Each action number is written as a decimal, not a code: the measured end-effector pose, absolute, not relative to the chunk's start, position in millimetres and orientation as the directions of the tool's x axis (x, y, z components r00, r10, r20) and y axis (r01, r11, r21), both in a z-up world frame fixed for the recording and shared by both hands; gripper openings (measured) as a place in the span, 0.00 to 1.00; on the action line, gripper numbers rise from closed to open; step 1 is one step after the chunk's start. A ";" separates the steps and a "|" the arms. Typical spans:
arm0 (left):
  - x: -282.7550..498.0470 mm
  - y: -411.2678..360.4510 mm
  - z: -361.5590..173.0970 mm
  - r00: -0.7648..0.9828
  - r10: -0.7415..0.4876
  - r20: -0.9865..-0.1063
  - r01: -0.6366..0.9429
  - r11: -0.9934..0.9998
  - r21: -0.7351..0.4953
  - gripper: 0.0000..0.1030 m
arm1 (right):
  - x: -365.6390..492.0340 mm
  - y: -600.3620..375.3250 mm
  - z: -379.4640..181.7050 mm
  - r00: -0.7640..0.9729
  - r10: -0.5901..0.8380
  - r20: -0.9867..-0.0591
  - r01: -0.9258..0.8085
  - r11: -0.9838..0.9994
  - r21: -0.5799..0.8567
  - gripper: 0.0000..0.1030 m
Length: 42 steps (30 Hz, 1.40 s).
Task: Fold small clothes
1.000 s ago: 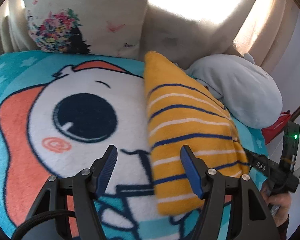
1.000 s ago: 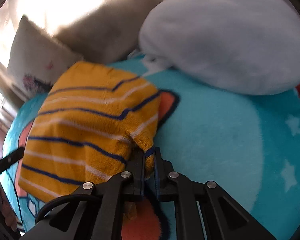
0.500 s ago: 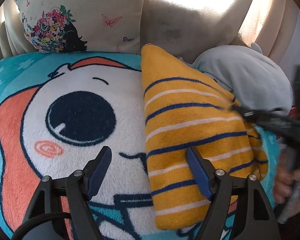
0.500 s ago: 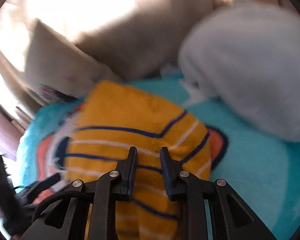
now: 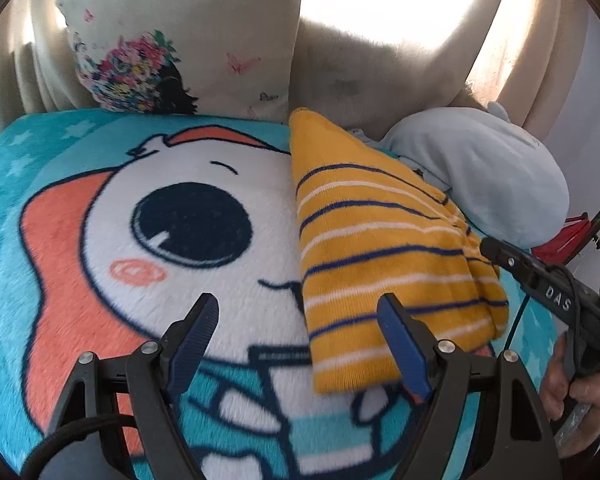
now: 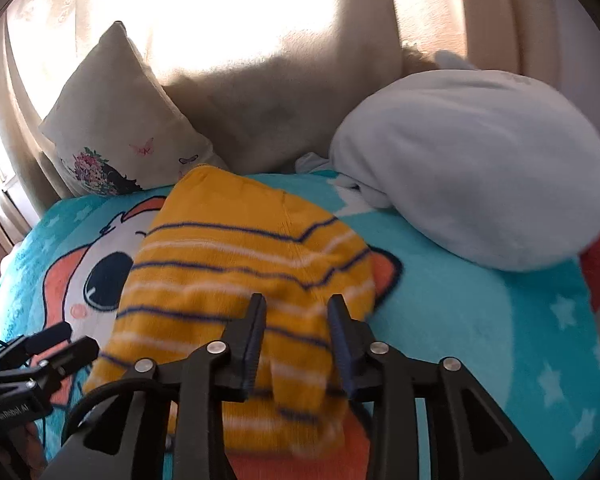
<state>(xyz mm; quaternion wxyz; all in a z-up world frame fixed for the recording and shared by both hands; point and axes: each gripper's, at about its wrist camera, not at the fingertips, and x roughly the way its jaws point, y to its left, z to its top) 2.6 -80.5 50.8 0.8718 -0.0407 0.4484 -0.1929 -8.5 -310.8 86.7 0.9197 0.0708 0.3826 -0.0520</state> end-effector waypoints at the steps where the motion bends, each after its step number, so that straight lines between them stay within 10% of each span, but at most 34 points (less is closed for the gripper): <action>1: -1.6 -78.4 52.3 0.532 -0.370 -0.761 0.298 0.924 -0.241 0.79 | -15.1 -309.3 86.5 0.700 -0.056 -0.712 0.162 0.983 0.082 0.34; 42: -53.0 -55.7 60.8 0.605 -0.315 -0.731 0.258 0.946 -0.194 0.79 | -86.5 -280.6 52.8 0.620 -0.266 -0.738 0.311 0.947 -0.080 0.59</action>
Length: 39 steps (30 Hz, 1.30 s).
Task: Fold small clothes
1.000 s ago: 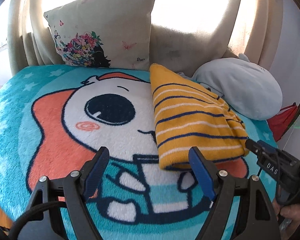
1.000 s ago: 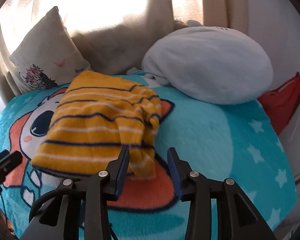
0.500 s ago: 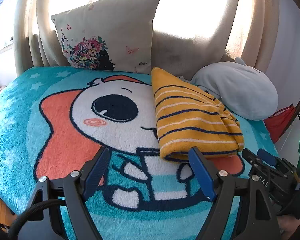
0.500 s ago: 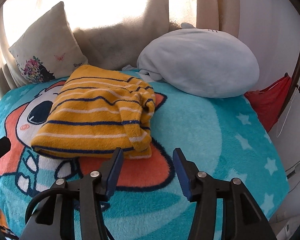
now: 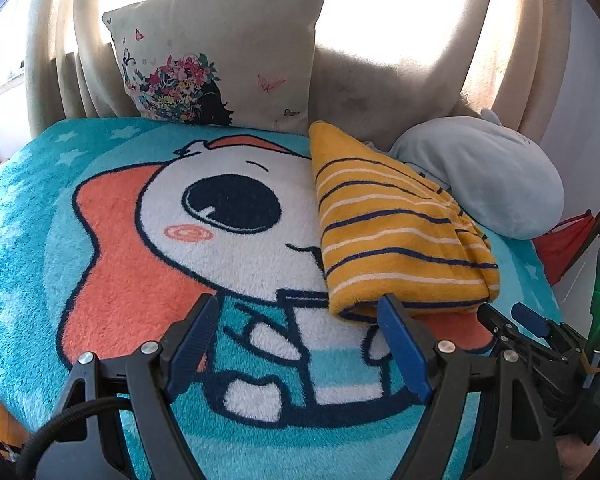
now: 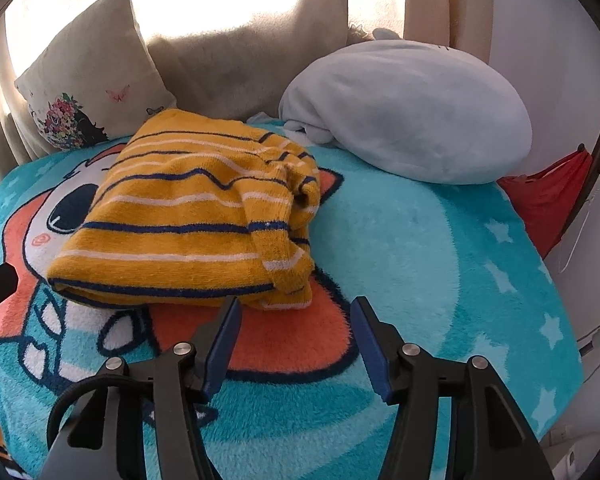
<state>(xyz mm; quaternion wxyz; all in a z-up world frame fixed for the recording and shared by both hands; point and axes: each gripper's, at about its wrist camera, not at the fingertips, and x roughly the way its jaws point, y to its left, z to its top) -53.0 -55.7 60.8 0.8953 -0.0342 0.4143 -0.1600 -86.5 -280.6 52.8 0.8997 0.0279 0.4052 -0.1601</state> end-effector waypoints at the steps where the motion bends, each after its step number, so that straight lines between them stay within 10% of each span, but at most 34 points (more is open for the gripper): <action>1: -51.6 -56.2 59.7 0.603 -0.313 -0.733 0.257 0.947 -0.193 0.79 | -85.4 -280.8 51.7 0.618 -0.265 -0.740 0.310 0.947 -0.080 0.60; 39: -14.9 -52.0 53.3 0.632 -0.197 -0.750 0.236 0.970 -0.056 0.79 | -74.0 -329.3 50.2 0.578 -0.038 -0.815 0.265 0.954 0.143 0.67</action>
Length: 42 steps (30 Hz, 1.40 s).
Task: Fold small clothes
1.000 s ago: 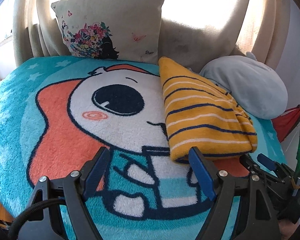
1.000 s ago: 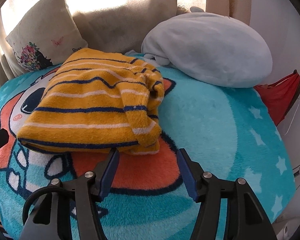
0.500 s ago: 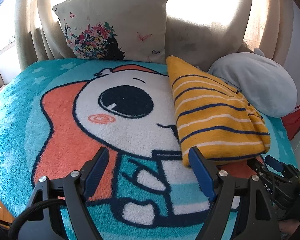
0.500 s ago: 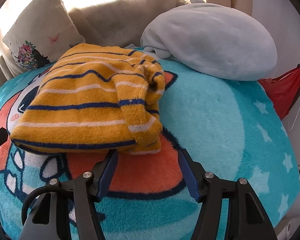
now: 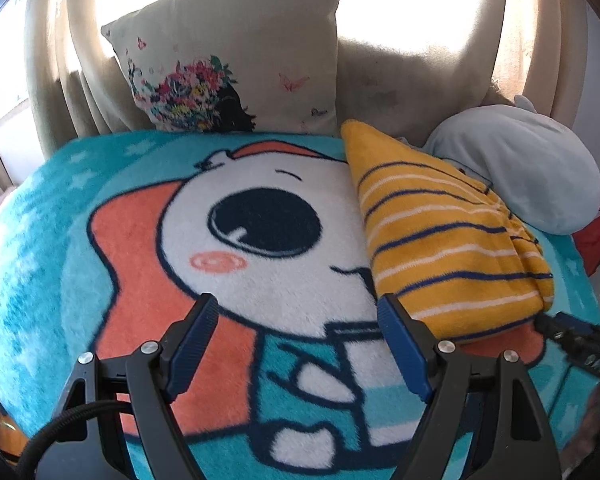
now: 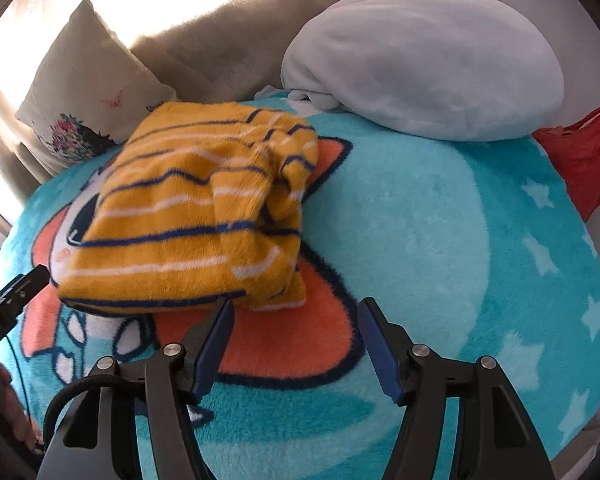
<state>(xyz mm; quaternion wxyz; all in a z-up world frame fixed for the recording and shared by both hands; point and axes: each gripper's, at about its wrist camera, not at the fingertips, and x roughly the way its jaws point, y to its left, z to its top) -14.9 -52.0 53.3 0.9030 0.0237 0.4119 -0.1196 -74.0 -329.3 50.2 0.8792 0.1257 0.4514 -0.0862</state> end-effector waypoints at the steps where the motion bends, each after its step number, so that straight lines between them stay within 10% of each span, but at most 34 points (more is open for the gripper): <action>1: -12.9 -51.3 54.2 0.634 -0.193 -0.749 0.236 0.970 -0.050 0.79 | -71.7 -332.6 51.7 0.575 -0.022 -0.818 0.258 0.953 0.156 0.67; 12: 1.8 -56.6 57.1 0.605 -0.215 -0.767 0.283 0.958 -0.046 0.79 | -43.7 -355.5 56.8 0.580 0.086 -0.810 0.236 0.934 0.268 0.68; 20: 66.2 -42.3 43.1 0.356 -0.575 -0.737 0.335 0.815 -0.474 0.83 | -5.8 -386.6 55.3 0.667 0.271 -0.693 0.175 0.848 0.500 0.73; 33: 119.3 -117.5 -9.4 0.023 -0.779 -0.627 0.354 0.593 -0.723 0.89 | 59.9 -393.8 12.0 0.646 0.392 -0.655 0.161 0.769 0.619 0.73; 42: 110.9 -111.7 17.5 0.081 -0.807 -0.585 0.324 0.577 -0.750 0.65 | 54.2 -363.9 48.6 0.673 0.442 -0.593 0.041 0.779 0.626 0.37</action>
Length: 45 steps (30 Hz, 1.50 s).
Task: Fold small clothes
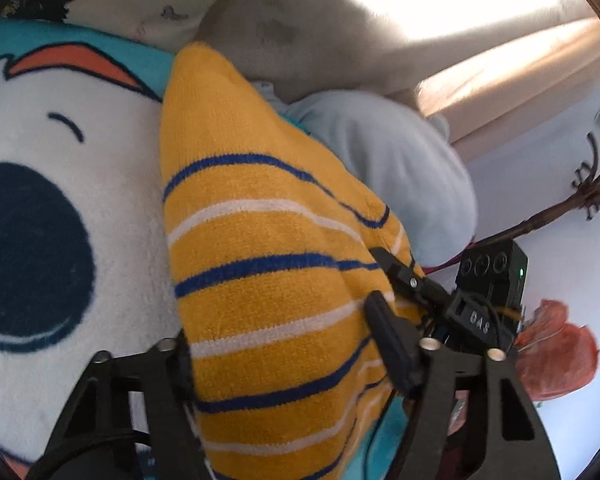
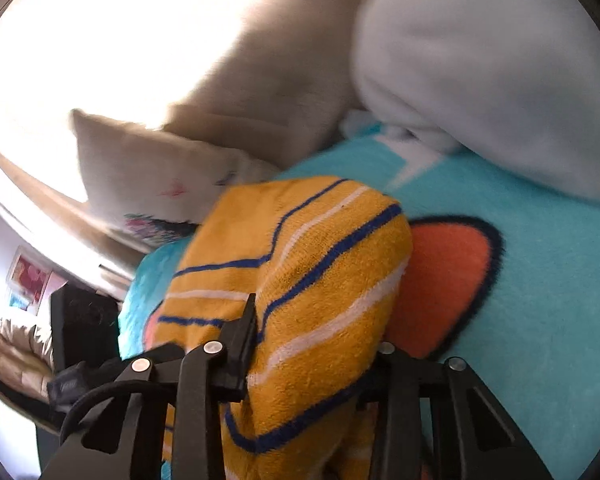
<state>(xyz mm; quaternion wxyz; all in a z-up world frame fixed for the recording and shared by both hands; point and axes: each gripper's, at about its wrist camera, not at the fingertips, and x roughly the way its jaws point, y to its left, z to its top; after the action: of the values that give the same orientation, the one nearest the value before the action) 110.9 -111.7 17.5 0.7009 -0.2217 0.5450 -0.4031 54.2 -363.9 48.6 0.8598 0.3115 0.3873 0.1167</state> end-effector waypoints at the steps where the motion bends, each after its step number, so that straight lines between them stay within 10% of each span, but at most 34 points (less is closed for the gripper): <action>1: 109.1 -107.7 22.8 0.092 -0.807 -0.583 0.328 0.577 -0.748 0.65 | 53.7 -357.0 57.5 0.676 0.458 -0.577 0.011 0.776 0.630 0.37; 8: 109.6 -78.5 57.1 0.199 -0.755 -0.624 0.367 0.648 -0.667 0.65 | 66.5 -319.0 87.2 0.697 0.531 -0.482 -0.113 0.745 0.657 0.37; 16: 111.2 -51.4 24.4 0.285 -0.594 -0.752 0.275 0.802 -0.530 0.65 | 76.9 -303.8 30.4 0.661 0.395 -0.638 0.024 0.839 0.544 0.54; 26: 72.2 -26.4 66.7 0.396 -0.635 -0.664 0.289 0.772 -0.566 0.65 | 52.2 -290.5 92.1 0.754 0.359 -0.551 -0.070 0.877 0.475 0.40; 35: 67.8 -40.8 24.9 0.353 -0.557 -0.752 0.251 0.831 -0.497 0.66 | 74.2 -288.6 43.4 0.677 0.260 -0.688 0.049 0.918 0.395 0.39; 45: 36.4 -10.2 49.6 0.461 -0.500 -0.733 0.231 0.866 -0.444 0.66 | 10.7 -318.5 94.6 0.813 0.258 -0.521 0.036 0.872 0.489 0.48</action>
<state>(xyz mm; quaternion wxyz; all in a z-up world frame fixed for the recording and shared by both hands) 36.4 -10.2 49.6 0.8428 -0.1424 0.4716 -0.2167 10.7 -318.5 94.6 0.9198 0.2461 0.2996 0.0603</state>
